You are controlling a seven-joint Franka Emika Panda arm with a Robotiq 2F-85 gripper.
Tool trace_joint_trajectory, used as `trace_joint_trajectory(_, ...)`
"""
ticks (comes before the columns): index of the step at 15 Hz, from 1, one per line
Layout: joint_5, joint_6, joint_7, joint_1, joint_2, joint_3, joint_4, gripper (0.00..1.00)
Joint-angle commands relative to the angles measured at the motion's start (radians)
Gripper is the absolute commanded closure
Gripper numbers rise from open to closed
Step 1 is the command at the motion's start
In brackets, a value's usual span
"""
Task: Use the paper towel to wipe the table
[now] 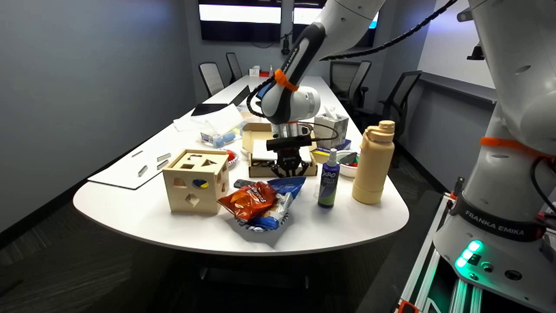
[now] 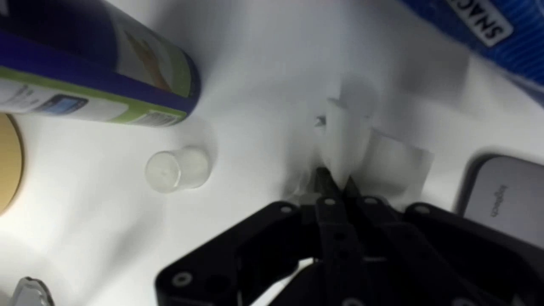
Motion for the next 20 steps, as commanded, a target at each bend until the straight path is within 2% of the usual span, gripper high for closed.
trace_joint_trajectory(1, 0.006, 0.140, 0.042, 0.002, -0.103, -0.018, -0.161, 0.99)
trace_joint_trajectory(6, 0.021, 0.263, 0.025, -0.017, -0.164, -0.012, -0.256, 0.99)
trace_joint_trajectory(13, -0.001, 0.278, 0.039, -0.011, -0.220, -0.014, -0.281, 0.99)
trace_joint_trajectory(14, -0.003, 0.273, 0.042, -0.011, -0.225, -0.015, -0.282, 0.71)
trace_joint_trajectory(15, -0.010, 0.270, 0.043, -0.010, -0.231, -0.017, -0.284, 0.71)
trace_joint_trajectory(20, -0.009, 0.265, 0.043, -0.013, -0.245, -0.015, -0.292, 0.33)
